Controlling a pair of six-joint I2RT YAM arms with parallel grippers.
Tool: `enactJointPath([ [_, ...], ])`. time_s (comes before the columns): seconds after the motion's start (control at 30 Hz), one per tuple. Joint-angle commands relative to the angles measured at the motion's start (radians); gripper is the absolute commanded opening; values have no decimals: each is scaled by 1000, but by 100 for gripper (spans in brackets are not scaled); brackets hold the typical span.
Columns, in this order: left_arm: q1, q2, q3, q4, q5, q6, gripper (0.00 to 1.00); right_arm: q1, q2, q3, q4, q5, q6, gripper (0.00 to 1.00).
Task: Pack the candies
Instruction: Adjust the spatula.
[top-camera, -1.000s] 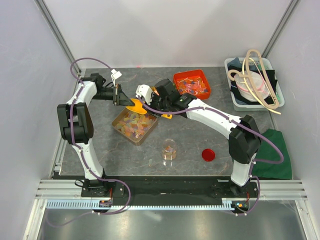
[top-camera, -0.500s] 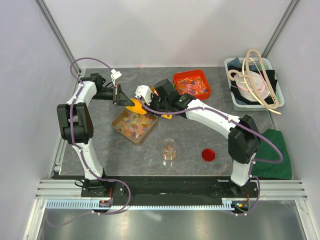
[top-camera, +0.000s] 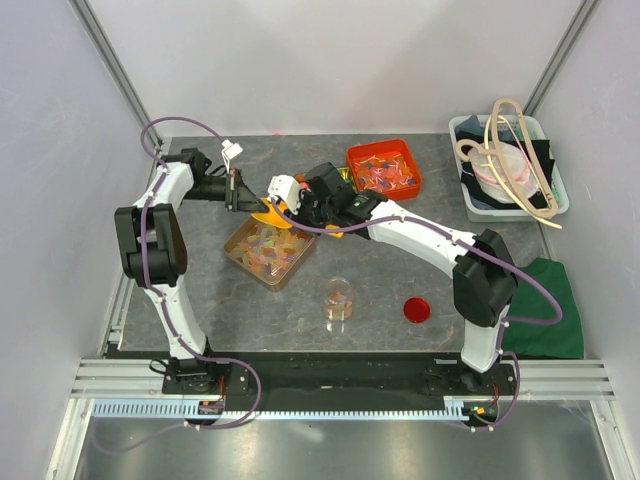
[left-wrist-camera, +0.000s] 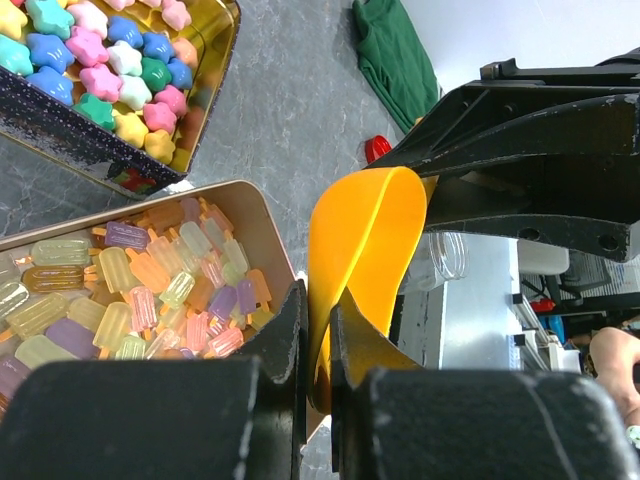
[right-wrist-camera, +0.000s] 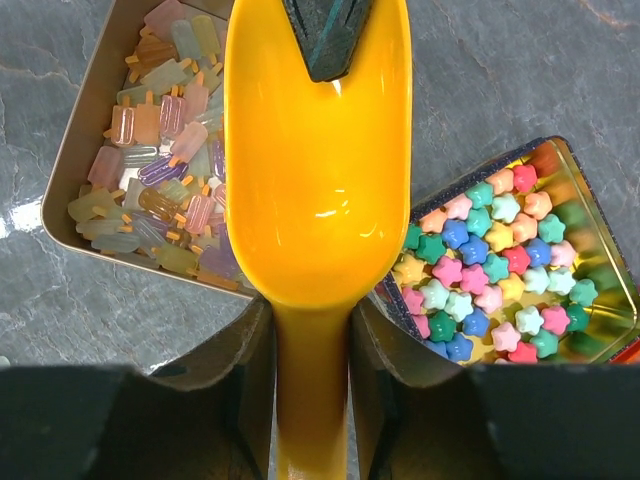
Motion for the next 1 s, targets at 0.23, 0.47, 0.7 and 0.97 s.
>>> enactJointPath([
  [0.23, -8, 22, 42, -28, 49, 37, 10, 8, 3, 39, 9, -35, 5, 0],
  [0.47, -8, 36, 46, -28, 31, 32, 46, 15, 3, 80, -29, -38, 44, 0],
  [0.7, -7, 45, 47, -28, 25, 32, 47, 15, 10, 130, -57, -60, 59, 0],
  [0.97, -8, 45, 49, -28, 23, 29, 45, 15, 15, 150, -61, -103, 57, 0],
])
